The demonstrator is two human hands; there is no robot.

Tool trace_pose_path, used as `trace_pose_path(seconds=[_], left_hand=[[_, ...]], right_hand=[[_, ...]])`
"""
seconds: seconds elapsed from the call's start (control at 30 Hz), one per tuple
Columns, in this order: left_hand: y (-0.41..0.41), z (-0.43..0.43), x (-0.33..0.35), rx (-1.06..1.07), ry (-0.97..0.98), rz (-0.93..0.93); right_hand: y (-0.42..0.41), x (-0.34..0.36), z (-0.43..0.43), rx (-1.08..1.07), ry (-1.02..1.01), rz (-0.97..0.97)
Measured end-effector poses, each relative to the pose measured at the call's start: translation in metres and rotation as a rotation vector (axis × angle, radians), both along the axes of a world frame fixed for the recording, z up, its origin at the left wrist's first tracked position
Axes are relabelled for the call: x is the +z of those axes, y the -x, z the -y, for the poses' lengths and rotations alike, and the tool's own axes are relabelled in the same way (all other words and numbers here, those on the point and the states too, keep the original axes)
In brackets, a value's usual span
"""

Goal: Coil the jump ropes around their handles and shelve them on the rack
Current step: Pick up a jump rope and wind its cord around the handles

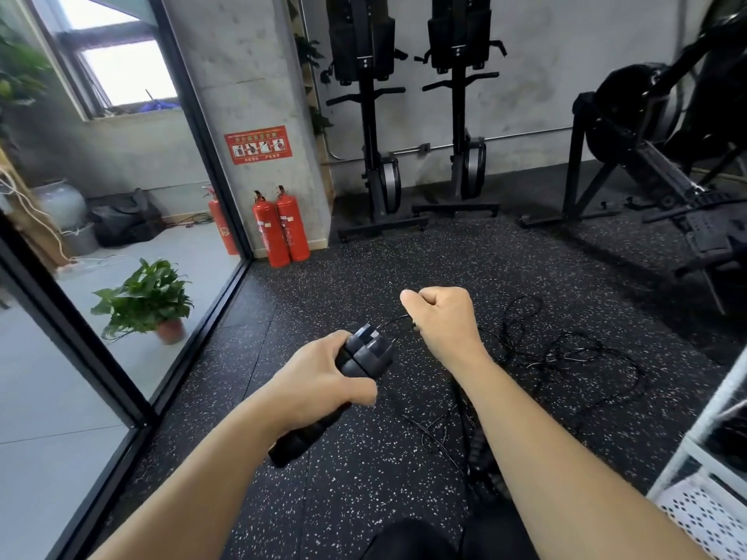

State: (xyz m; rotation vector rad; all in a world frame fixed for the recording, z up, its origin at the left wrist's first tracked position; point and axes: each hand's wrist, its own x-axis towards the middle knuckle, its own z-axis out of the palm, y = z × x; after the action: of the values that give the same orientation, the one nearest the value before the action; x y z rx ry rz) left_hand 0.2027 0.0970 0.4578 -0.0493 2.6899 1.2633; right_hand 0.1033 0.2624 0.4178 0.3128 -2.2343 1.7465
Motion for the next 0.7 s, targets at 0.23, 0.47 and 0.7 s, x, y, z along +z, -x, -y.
trace_pose_path(seconds=[0.23, 0.47, 0.7], left_hand=[[-0.003, -0.019, 0.005, -0.136, -0.049, -0.025], [-0.002, -0.049, -0.012, -0.080, -0.040, -0.259], [0.004, -0.044, -0.005, -0.073, -0.118, -0.175]], right_hand=[[-0.002, -0.007, -0.011, 0.118, 0.380, 0.258], [-0.013, -0.028, 0.010, 0.354, 0.283, 0.439], [-0.017, -0.023, 0.013, 0.428, 0.275, 0.560]])
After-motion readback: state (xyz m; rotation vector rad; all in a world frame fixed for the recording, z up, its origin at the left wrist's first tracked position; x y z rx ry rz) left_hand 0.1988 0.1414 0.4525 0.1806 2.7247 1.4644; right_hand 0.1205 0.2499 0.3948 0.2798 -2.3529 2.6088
